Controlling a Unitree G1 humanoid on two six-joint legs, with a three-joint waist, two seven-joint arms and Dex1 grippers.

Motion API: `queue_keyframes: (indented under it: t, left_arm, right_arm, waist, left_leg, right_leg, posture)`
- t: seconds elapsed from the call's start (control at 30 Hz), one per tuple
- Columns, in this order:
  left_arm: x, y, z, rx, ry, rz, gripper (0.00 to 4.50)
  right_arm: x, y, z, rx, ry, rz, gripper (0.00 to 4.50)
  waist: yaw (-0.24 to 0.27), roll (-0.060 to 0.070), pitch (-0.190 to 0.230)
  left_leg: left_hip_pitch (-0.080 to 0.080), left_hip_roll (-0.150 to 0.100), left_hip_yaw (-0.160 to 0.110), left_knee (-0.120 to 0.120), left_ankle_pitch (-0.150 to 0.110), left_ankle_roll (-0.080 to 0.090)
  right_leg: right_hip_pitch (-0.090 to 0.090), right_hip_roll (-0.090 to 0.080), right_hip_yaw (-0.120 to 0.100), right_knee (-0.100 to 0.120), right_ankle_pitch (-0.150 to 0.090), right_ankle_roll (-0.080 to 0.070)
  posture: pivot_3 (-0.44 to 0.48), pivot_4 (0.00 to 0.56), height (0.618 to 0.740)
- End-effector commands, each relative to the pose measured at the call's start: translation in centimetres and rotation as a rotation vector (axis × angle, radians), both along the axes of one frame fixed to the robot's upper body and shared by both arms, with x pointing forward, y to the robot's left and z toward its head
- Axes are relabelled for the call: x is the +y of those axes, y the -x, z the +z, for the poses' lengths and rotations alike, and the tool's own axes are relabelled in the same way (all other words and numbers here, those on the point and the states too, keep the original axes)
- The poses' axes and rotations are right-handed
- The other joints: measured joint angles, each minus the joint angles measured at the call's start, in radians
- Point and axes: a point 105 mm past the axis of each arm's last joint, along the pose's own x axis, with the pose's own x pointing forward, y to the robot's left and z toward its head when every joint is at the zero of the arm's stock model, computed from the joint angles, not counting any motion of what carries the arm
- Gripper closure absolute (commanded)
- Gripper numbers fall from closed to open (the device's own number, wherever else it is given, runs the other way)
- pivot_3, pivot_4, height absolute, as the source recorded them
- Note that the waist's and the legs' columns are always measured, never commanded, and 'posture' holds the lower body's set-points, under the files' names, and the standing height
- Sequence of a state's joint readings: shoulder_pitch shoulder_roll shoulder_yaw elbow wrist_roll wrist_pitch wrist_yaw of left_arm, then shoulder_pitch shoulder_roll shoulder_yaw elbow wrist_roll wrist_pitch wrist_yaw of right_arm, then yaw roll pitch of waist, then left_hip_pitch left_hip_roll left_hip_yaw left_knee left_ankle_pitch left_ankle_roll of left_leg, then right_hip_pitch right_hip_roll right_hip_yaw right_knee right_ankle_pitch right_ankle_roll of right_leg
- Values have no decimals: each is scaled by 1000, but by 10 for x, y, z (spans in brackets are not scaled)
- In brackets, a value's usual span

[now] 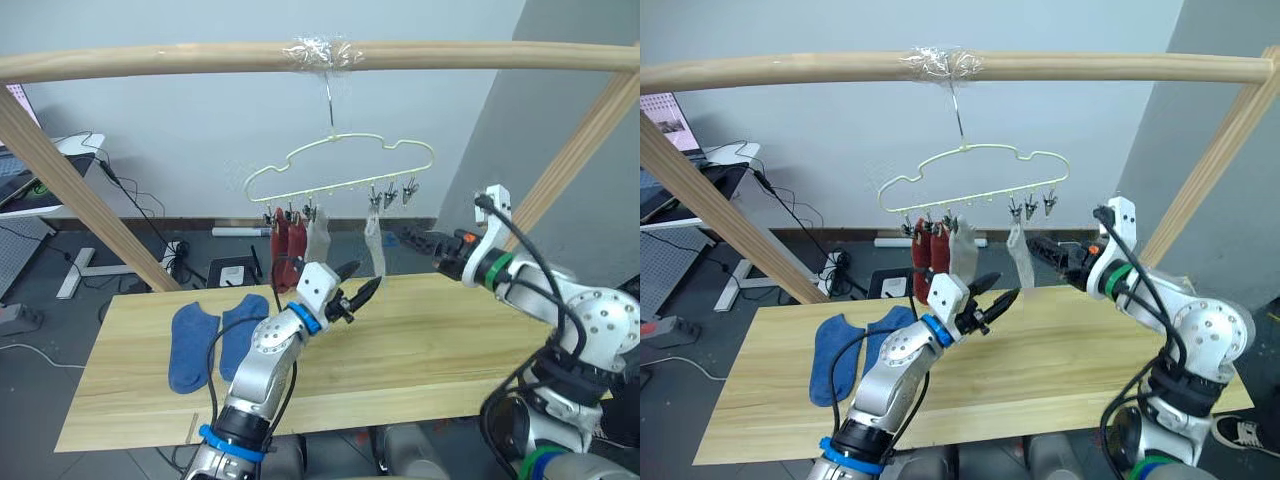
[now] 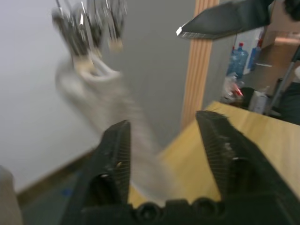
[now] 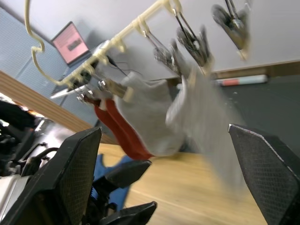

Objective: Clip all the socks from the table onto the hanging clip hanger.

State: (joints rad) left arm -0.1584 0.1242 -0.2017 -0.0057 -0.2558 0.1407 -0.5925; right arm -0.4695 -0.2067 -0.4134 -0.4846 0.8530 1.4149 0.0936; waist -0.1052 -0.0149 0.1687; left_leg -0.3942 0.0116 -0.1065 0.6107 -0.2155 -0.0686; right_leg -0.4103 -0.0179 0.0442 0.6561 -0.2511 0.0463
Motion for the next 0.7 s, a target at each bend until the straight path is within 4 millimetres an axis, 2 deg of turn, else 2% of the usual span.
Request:
queue_keyframes:
  t: [0.03, 0.1, 0.17, 0.27, 0.37, 0.43, 0.53, 0.63, 0.7]
  left_arm:
    - [17, 8, 15, -26, 5, -2, 549]
    - [30, 9, 21, -25, 5, 41, 29]
    - [43, 14, 32, -28, 11, 70, 29]
    - [55, 27, 42, -7, -5, 58, 0]
    - [63, 31, 51, 1, -21, 60, 0]
    - [67, 30, 58, -7, -21, 70, 0]
    - [70, 29, 65, -28, -27, 79, 0]
    - [67, 30, 71, -58, -23, 67, 0]
    - [65, 32, 75, -72, -10, 56, 0]
  right_arm:
    - [5, 0, 2, -157, 128, -23, 0]
    - [6, -5, -3, -257, 260, -51, 0]
    - [9, -8, -3, -355, 316, -93, 0]
    - [11, -10, -4, -475, 364, -161, 566]
    - [11, -13, -11, -499, 376, -214, 1635]
    - [13, -16, -11, -507, 354, -237, 1635]
    - [20, -21, -7, -538, 326, -240, 2174]
    - [25, -30, -4, -554, 325, -253, 3111]
    - [26, -36, -2, -563, 320, -271, 3111]
  waist:
    - [-5, 1, 1]
    - [-7, 1, 1]
    - [-7, 1, 1]
    - [-4, 1, 1]
    - [8, 1, 1]
    - [16, 0, 2]
    - [24, 0, 2]
    - [24, -1, 2]
    - [25, -1, 2]
  left_leg:
    - [0, 0, 0, 0, 0, 0]
    - [0, 0, 0, 0, 0, 0]
    - [0, 0, 1, 0, 0, 0]
    - [1, 0, 1, 0, 0, 0]
    - [0, 0, 0, -1, 0, 0]
    - [0, 0, 0, -1, 0, 0]
    - [0, 0, 0, -1, 0, -1]
    - [0, 0, 0, -1, 0, -1]
    - [1, 0, 0, -1, 0, -1]
  right_leg:
    - [0, 0, 0, 0, 0, 0]
    - [0, 0, 0, 0, 0, 0]
    - [0, -1, 1, 0, -2, -4]
    - [0, 0, 0, 0, -2, -3]
    - [0, 0, 0, 0, -1, -1]
    - [0, 0, 0, -1, -1, -1]
    - [0, -1, 0, -1, -1, -1]
    - [0, -1, 0, 0, -2, -3]
    - [0, -1, 0, 0, -2, -2]
  posture:
    - [-112, 141, 740]
    - [-112, 141, 740]
    - [-78, 139, 740]
    - [-48, 140, 740]
    - [-33, 136, 740]
    - [-26, 134, 740]
    - [-16, 131, 740]
    - [-13, 128, 740]
    - [-8, 126, 740]
